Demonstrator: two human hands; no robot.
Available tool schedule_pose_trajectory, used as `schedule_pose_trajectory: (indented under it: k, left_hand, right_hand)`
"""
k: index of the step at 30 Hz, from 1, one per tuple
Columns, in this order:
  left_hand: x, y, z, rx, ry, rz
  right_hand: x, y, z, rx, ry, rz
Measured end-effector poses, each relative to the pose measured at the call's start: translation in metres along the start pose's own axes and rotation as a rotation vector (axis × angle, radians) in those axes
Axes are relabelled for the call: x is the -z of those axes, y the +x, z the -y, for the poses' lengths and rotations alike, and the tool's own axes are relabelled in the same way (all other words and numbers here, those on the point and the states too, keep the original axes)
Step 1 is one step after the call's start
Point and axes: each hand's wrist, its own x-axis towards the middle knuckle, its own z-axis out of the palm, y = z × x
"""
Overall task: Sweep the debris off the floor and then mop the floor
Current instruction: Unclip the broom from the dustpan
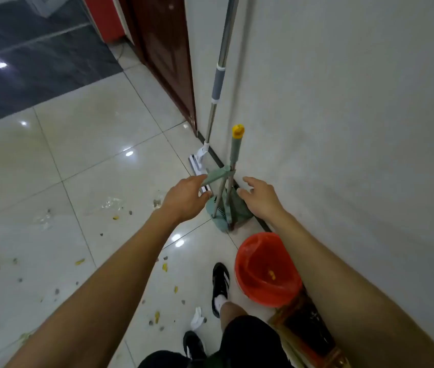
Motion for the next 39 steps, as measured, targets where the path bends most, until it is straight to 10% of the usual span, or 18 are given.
schedule_pose_trajectory:
  k: [27,39]
  left_hand:
    - [-0.058,0.155,-0.008,0.218,-0.051,0.449]
    - [-0.067,0.092,0.023,0.231,0.020,0.229]
  right_hand:
    - [0.004,0.128,-0.007,-0.152,0.353,0.057]
    - [-0.024,0.097,0.009,-0.058,0.265,0.158]
